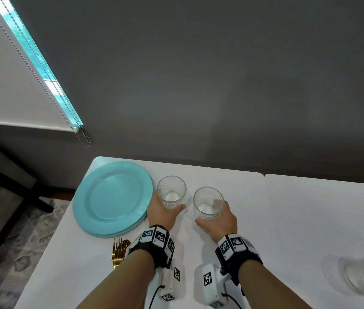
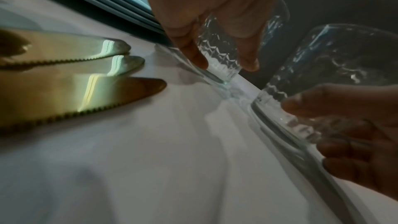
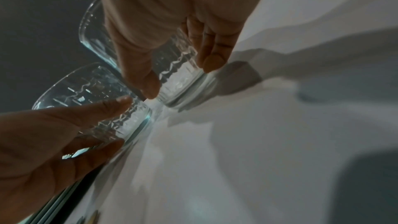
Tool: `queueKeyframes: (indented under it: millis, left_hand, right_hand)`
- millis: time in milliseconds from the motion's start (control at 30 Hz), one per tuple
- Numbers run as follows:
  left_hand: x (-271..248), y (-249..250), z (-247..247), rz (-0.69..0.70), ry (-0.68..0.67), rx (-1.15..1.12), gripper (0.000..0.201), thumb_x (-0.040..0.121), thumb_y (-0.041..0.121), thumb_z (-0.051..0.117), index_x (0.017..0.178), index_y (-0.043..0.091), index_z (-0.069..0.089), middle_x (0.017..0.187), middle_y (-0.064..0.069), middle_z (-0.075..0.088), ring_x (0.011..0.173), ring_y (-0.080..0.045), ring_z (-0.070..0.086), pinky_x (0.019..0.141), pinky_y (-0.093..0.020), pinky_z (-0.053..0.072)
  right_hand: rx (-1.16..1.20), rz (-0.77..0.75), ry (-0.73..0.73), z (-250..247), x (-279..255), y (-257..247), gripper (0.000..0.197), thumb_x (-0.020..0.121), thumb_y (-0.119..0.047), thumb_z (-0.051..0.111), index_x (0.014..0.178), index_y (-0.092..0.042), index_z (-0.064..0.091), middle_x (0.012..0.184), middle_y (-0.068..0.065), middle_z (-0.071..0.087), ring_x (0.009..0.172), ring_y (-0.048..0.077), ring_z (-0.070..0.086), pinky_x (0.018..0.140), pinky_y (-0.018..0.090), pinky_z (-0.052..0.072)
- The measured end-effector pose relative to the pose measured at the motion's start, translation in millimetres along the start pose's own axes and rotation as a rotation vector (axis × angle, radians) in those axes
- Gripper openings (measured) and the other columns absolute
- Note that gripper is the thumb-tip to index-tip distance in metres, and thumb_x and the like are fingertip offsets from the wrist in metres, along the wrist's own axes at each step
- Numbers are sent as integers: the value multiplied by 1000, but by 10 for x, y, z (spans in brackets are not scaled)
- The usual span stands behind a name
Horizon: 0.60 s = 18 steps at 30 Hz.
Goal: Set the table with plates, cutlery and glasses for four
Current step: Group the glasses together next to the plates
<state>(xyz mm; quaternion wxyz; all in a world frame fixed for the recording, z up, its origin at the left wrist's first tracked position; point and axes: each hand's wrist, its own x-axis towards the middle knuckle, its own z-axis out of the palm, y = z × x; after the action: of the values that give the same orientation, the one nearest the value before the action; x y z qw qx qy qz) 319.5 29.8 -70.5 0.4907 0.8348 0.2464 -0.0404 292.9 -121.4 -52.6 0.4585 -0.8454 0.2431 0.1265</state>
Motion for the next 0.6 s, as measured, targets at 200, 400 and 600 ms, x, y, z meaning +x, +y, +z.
queueKeyframes:
  millis: [200,400,600]
  left_hand:
    - [39,8,-45,-9,34,6,76,71,24,80,134,2,42,129,-14,52,118,-27,53,100,-35,41]
    - [-87,47,-43,-40,32,-62,82,74,22,78,140,3,34,138,-13,48,126,-27,49,104,-36,40]
    - [-403,91,120,-77,58,-135,86,76,16,76,144,1,25,143,-18,40,126,-31,48,107,-40,40]
  right_hand:
    - [19,6,-20,35,108,-123,82,63,-21,84,133,-19,41,126,5,58,114,24,57,93,26,45]
    - [-15,-33,-168,-105,71,-155,98,71,-11,78,150,-17,20,150,1,36,125,19,52,98,24,41]
    - [-133,-25,-161,-347,-113,135,66,77,-14,72,137,-16,45,137,6,52,116,20,57,92,21,42]
